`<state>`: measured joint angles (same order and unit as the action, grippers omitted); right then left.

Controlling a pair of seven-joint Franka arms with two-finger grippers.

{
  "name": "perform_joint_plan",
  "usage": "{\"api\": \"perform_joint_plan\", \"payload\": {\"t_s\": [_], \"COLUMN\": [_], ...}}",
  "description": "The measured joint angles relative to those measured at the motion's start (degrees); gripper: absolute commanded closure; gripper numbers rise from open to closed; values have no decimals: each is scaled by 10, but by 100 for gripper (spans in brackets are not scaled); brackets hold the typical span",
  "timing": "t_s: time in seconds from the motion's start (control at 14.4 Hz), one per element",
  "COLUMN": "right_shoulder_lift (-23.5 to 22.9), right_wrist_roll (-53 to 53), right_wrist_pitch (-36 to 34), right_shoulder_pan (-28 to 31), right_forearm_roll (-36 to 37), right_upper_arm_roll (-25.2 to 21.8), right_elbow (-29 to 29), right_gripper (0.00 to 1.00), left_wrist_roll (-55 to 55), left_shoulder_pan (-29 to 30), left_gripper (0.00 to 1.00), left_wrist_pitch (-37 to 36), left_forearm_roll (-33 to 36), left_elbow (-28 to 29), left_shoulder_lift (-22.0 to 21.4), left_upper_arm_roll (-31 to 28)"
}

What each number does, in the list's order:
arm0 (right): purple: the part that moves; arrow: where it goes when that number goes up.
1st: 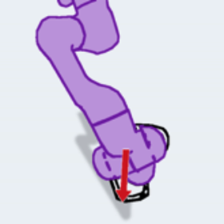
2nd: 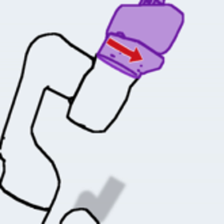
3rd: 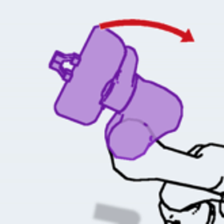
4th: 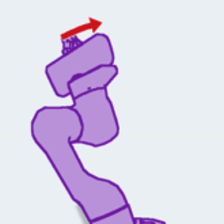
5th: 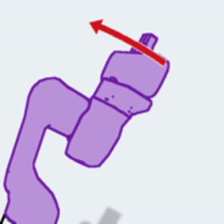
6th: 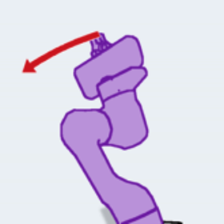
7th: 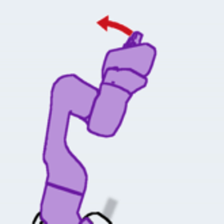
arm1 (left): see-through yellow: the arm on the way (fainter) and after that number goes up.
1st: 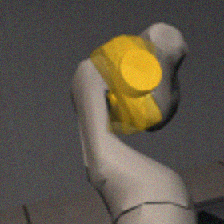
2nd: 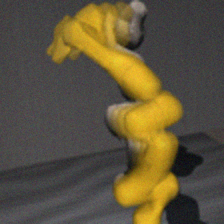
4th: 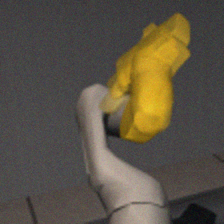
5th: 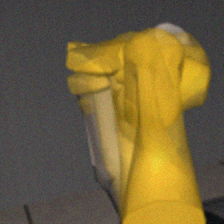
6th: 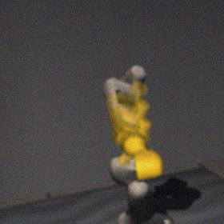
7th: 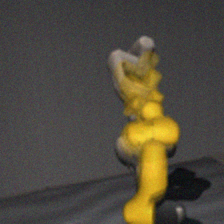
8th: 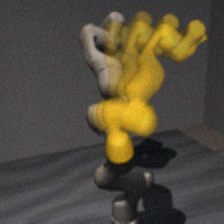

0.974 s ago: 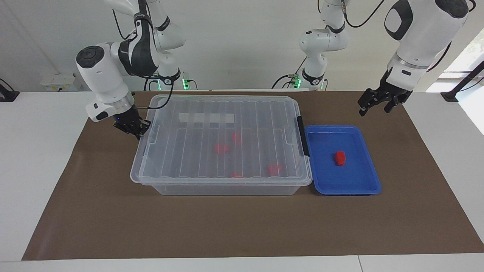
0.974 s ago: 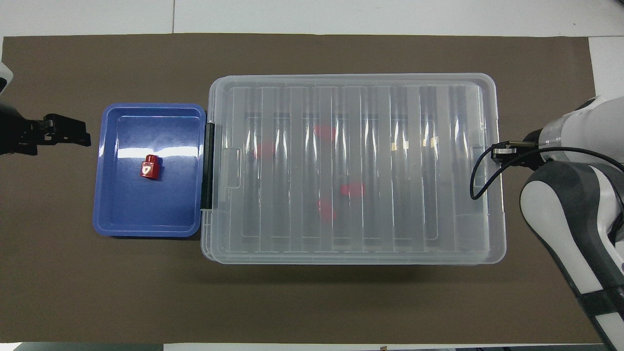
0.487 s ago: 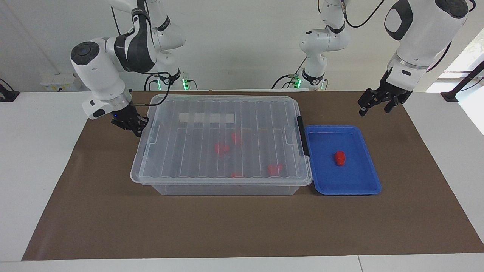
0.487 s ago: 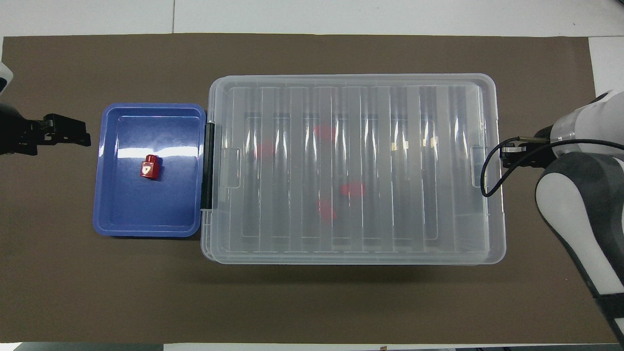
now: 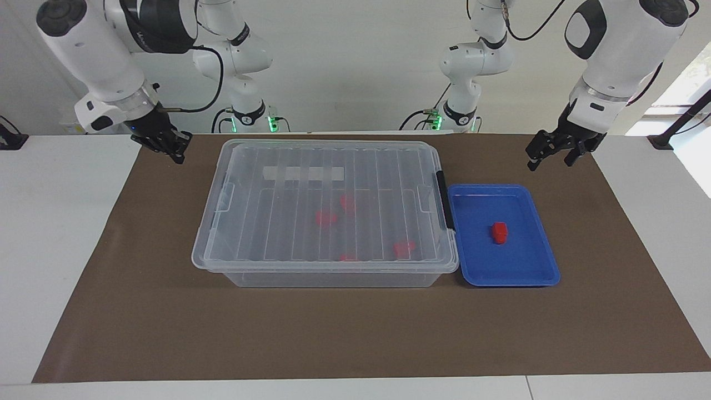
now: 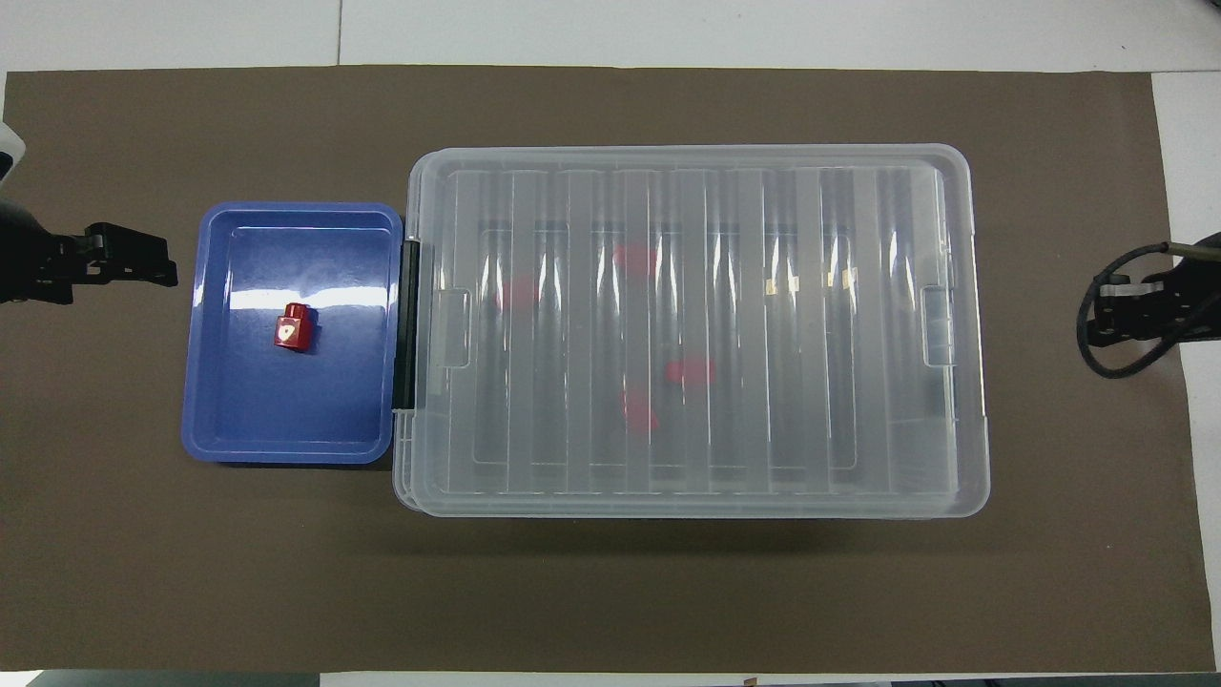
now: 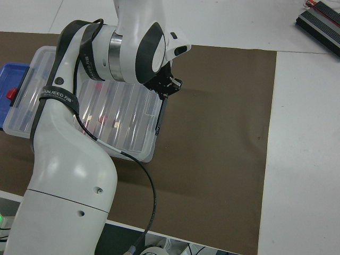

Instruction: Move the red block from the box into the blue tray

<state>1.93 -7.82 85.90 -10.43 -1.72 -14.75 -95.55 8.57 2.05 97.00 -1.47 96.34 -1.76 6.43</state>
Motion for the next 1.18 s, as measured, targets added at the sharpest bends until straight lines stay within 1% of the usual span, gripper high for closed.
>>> {"api": "perform_joint_plan", "payload": {"t_s": [0.14,0.42,0.56,0.84,1.18], "right_shoulder_lift": [0,-2,-3,-7,-5], "right_wrist_roll": [0,0,0,0,0], "right_wrist_pitch": [-13,-13,-13,-11,-10], "right_shoulder_pan": [14,38,45,47,47], "right_forearm_roll": [0,0,0,0,0], "right_upper_arm_roll": [1,16,17,22,51], "right_elbow": [8,21,22,27,34], "right_gripper": [0,0,0,0,0], "left_wrist_roll": [0,0,0,0,0], "left_shoulder_pan": [0,0,0,0,0], "left_gripper": [0,0,0,0,0], "left_wrist_pitch": [0,0,0,0,0], "left_forearm_roll": [0,0,0,0,0], "left_elbow": [0,0,0,0,0], "left_shoulder_lift": [0,0,0,0,0], "left_upper_arm_roll": [0,0,0,0,0]}}
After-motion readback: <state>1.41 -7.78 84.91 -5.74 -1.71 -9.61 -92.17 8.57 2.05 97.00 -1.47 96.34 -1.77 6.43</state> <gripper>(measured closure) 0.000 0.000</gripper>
